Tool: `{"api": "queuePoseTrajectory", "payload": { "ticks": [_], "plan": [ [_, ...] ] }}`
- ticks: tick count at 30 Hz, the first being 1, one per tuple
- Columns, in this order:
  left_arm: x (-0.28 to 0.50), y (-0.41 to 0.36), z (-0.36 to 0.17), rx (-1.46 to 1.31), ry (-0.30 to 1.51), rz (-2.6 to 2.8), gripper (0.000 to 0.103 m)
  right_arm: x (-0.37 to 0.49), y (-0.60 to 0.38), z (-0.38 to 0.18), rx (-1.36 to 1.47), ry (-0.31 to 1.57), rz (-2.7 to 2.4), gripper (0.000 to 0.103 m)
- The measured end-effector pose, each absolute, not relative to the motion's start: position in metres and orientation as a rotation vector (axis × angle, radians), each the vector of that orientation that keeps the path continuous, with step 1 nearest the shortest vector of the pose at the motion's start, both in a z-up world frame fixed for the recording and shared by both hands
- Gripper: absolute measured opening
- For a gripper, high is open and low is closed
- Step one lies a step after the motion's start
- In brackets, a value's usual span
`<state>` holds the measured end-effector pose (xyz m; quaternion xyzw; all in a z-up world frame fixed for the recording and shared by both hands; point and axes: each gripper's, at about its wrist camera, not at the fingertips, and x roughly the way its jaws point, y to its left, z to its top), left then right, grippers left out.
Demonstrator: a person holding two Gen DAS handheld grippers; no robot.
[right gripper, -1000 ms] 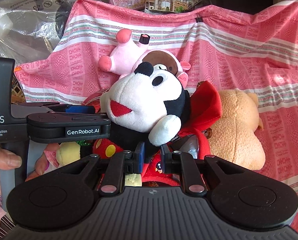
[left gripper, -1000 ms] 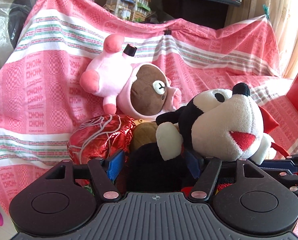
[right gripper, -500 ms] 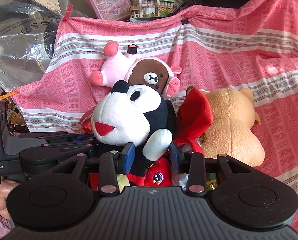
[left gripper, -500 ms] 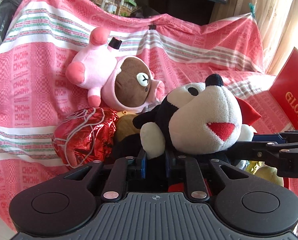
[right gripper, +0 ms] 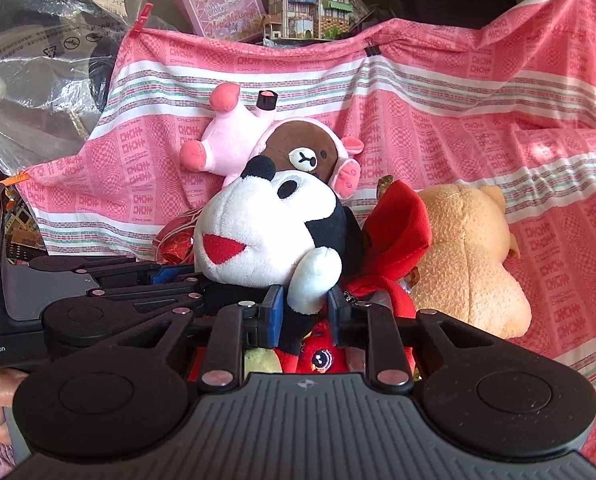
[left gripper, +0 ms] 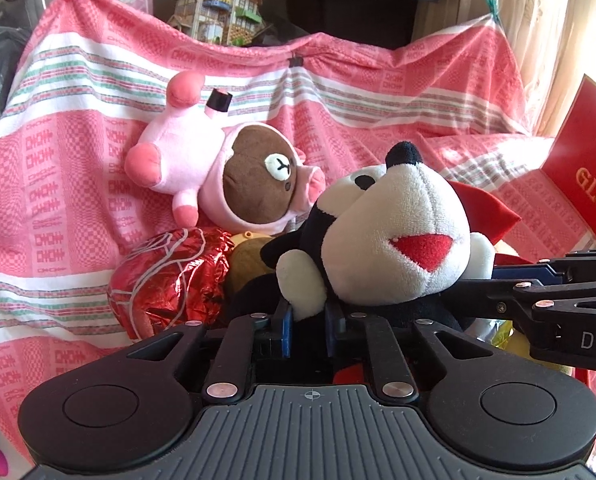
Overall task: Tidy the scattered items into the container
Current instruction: 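Lift the Mickey plush with the right gripper away from the pile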
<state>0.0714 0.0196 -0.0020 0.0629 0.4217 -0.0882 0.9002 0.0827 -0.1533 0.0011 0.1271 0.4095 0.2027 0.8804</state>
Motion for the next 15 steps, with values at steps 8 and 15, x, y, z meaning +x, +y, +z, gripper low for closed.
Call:
{"api": "queuePoseTrajectory", "payload": {
  "ticks": [8,15],
  "plan": [
    [0.042,0.027,0.022,0.039,0.785,-0.145,0.012,0.061,-0.150,0.026,0.222,0.764,0.431,0.026],
    [0.017,0.026,0.047,0.008,0.696,-0.139,0.013,0.038,-0.149,0.052,0.189,0.676,0.427,0.026]
  ]
}}
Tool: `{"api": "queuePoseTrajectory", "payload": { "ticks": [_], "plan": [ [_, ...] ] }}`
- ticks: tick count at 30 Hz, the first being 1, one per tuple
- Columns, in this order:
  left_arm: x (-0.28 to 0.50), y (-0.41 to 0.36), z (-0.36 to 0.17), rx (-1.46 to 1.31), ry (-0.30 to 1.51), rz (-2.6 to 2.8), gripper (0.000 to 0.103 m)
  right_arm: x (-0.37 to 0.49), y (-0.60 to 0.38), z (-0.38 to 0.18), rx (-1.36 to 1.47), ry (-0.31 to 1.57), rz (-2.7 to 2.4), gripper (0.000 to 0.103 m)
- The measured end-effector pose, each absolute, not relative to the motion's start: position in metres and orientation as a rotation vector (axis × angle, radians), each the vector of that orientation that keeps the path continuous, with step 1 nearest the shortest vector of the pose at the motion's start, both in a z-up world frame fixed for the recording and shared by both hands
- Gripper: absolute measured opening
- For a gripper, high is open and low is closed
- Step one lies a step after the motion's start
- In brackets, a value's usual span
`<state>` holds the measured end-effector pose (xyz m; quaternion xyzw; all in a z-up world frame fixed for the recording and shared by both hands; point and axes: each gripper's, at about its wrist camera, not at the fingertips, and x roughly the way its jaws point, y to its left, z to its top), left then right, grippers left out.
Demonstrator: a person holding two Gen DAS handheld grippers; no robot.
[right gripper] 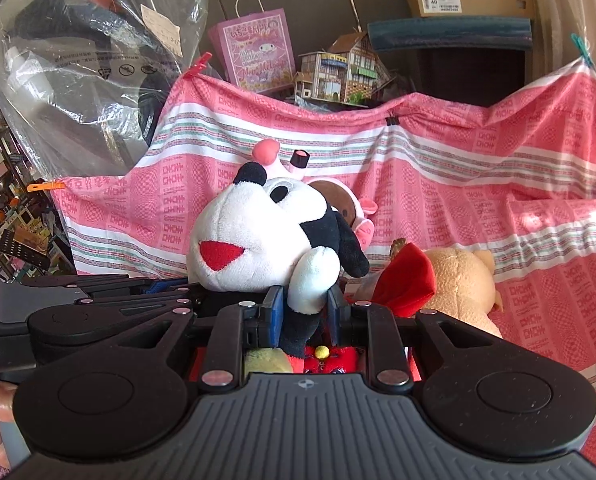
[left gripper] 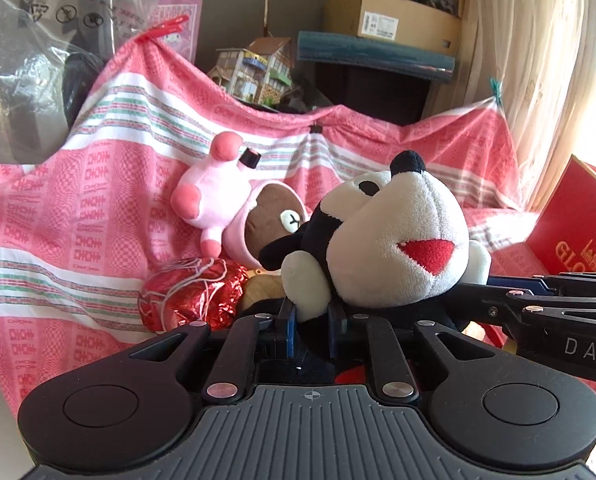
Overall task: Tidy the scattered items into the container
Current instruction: 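Lift the Mickey plush with the right gripper away from the pile, then carry the Mickey plush with the right gripper into the red box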
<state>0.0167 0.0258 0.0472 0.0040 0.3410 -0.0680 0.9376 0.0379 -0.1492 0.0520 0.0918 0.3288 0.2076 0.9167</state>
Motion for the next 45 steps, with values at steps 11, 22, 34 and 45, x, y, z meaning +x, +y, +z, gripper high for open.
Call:
{"api": "queuePoseTrajectory", "payload": {
  "ticks": [11,22,34,45],
  "plan": [
    [-0.017,-0.006,0.069,-0.028,0.627,-0.179,0.013,-0.002,-0.175,0.081,0.126,0.586,0.386,0.026],
    [-0.026,-0.128,0.087,-0.006,0.600,-0.251,0.021,-0.024,-0.279,0.097,0.139,0.513,0.331,0.026],
    [-0.029,-0.357,0.091,0.073,0.554,-0.432,0.027,-0.059,-0.489,0.108,0.211,0.422,0.147,0.026],
    [-0.046,-0.526,0.085,0.150,0.575,-0.678,0.028,-0.105,-0.633,0.110,0.230,0.412,-0.102,0.026]
  ]
}}
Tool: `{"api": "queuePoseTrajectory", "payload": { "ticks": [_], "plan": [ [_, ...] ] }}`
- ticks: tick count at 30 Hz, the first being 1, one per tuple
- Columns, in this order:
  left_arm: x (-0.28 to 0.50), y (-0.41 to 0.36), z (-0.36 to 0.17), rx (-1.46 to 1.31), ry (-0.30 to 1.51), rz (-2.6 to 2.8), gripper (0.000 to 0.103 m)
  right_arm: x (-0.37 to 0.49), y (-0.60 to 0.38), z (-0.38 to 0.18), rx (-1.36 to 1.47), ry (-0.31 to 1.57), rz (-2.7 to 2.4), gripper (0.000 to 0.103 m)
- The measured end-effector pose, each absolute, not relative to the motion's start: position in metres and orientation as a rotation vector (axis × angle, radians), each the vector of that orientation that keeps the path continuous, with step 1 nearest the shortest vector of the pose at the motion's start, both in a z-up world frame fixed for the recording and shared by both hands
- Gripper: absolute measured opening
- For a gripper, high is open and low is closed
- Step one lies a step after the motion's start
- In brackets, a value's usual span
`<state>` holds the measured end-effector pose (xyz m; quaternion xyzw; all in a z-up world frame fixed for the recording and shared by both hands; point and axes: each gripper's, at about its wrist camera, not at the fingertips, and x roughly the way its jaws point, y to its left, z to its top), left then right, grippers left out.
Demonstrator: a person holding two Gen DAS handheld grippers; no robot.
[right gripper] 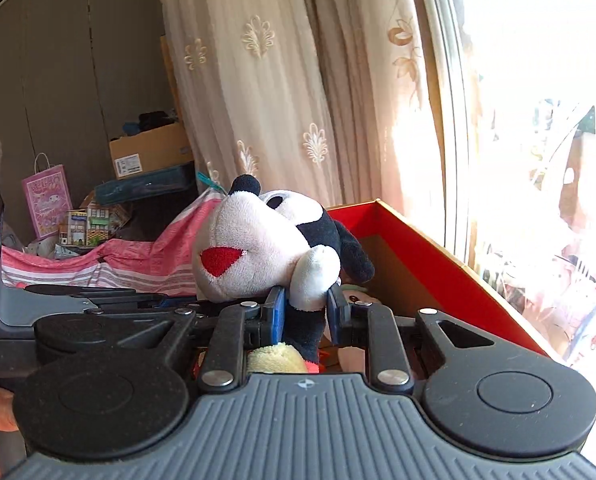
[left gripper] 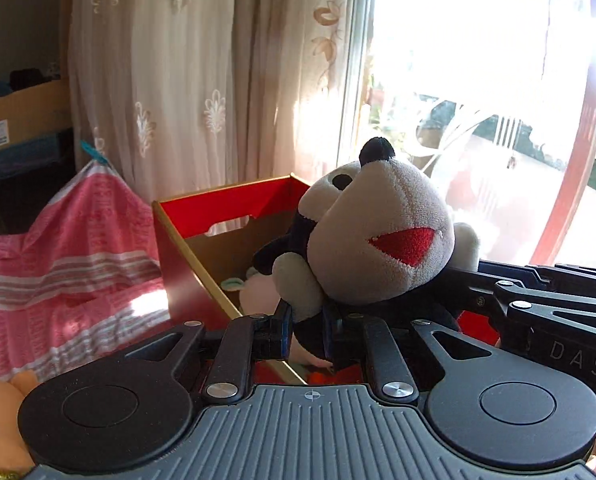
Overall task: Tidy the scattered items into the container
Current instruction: 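Carry the Mickey plush with the right gripper into the red box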
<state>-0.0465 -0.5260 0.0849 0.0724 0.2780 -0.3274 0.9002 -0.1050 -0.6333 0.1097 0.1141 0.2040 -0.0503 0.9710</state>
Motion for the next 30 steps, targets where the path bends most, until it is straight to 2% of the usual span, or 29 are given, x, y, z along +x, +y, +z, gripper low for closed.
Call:
{"api": "queuePoseTrajectory", "payload": {
  "ticks": [4,6,7,8,9,10,11,14,18,20,30],
  "plan": [
    [-0.048,-0.553,0.064,0.191,0.645,-0.714,0.030,-0.110,-0.658,0.093,0.234,0.480,-0.143,0.027],
    [-0.043,-0.555,0.054,0.188,0.715,-0.715,0.034,-0.107,-0.664,0.081,0.235,0.539,-0.163,0.033],
    [-0.041,-0.555,0.050,0.183,0.744,-0.707,0.038,-0.106,-0.667,0.075,0.247,0.560,-0.180,0.042],
    [-0.038,-0.553,0.047,0.180,0.767,-0.698,0.043,-0.106,-0.671,0.068,0.264,0.579,-0.211,0.059],
    [-0.036,-0.550,0.045,0.178,0.781,-0.688,0.047,-0.105,-0.675,0.061,0.277,0.592,-0.244,0.069],
    [-0.034,-0.546,0.044,0.174,0.784,-0.681,0.061,-0.106,-0.678,0.056,0.290,0.594,-0.276,0.081],
    [-0.033,-0.542,0.044,0.165,0.779,-0.681,0.074,-0.106,-0.681,0.052,0.303,0.585,-0.296,0.087],
    [-0.028,-0.533,0.050,0.172,0.735,-0.632,0.080,-0.111,-0.684,0.050,0.349,0.541,-0.291,0.096],
    [-0.024,-0.525,0.056,0.148,0.739,-0.634,0.084,-0.109,-0.679,0.056,0.328,0.466,-0.335,0.098],
    [-0.028,-0.519,0.058,0.133,0.732,-0.662,0.091,-0.107,-0.675,0.057,0.346,0.450,-0.331,0.099],
    [-0.048,-0.490,0.074,0.162,0.652,-0.723,0.092,-0.100,-0.633,0.076,0.281,0.401,-0.325,0.101]
  ]
}}
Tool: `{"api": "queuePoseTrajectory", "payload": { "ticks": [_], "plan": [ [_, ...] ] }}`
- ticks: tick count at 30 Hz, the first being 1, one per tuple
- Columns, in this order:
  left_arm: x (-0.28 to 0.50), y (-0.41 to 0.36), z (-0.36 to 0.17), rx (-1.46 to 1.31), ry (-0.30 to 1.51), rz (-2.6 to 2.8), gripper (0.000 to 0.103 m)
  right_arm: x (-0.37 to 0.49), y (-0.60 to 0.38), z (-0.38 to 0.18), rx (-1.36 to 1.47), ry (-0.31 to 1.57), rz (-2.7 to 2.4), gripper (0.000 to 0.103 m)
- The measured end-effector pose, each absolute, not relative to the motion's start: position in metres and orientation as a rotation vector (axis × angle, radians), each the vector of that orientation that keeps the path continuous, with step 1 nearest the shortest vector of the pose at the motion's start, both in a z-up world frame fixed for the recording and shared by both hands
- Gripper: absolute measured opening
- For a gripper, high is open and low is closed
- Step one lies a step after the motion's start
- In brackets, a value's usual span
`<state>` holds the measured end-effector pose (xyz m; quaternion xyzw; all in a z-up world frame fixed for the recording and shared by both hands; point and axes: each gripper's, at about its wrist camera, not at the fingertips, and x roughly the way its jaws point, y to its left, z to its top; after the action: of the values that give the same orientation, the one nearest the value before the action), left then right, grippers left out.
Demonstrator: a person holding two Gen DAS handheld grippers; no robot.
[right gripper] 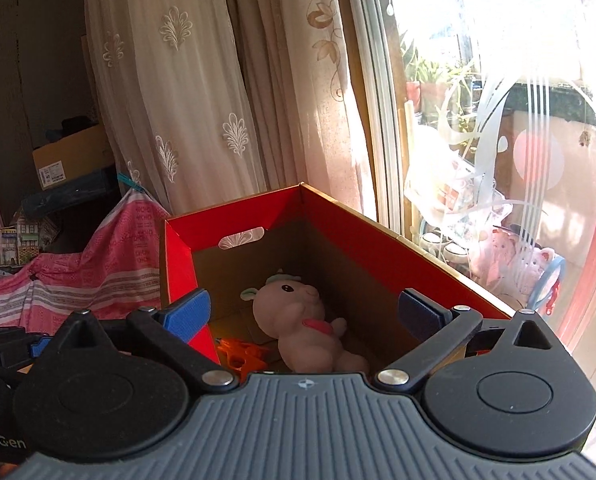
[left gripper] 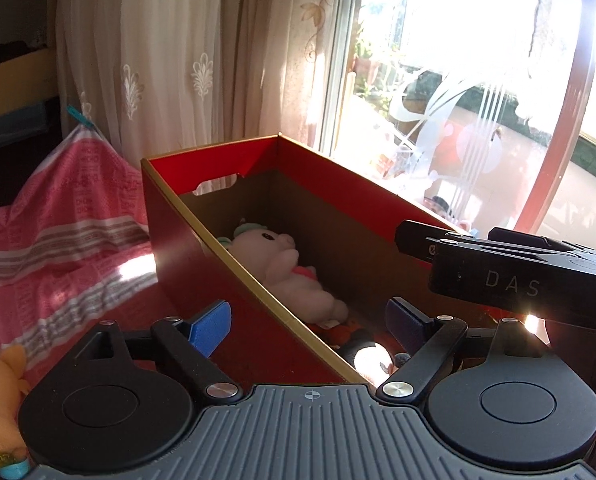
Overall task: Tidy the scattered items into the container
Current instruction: 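Carry the Mickey plush with the right gripper into the red box, then open the right gripper to drop the plush and swing back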
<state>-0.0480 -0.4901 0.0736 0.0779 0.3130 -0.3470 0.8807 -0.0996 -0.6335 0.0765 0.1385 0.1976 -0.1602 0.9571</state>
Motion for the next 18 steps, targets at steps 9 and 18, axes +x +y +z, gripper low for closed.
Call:
{"api": "queuePoseTrajectory", "payload": {
  "ticks": [9,18],
  "plan": [
    [-0.044,-0.434,0.083,0.127,0.641,-0.694,0.094,-0.089,-0.588,0.091,0.277,0.387,-0.291,0.101],
    [-0.030,-0.348,0.094,0.074,0.623,-0.567,0.095,-0.049,-0.516,0.100,0.240,0.417,-0.135,0.101]
  ]
}}
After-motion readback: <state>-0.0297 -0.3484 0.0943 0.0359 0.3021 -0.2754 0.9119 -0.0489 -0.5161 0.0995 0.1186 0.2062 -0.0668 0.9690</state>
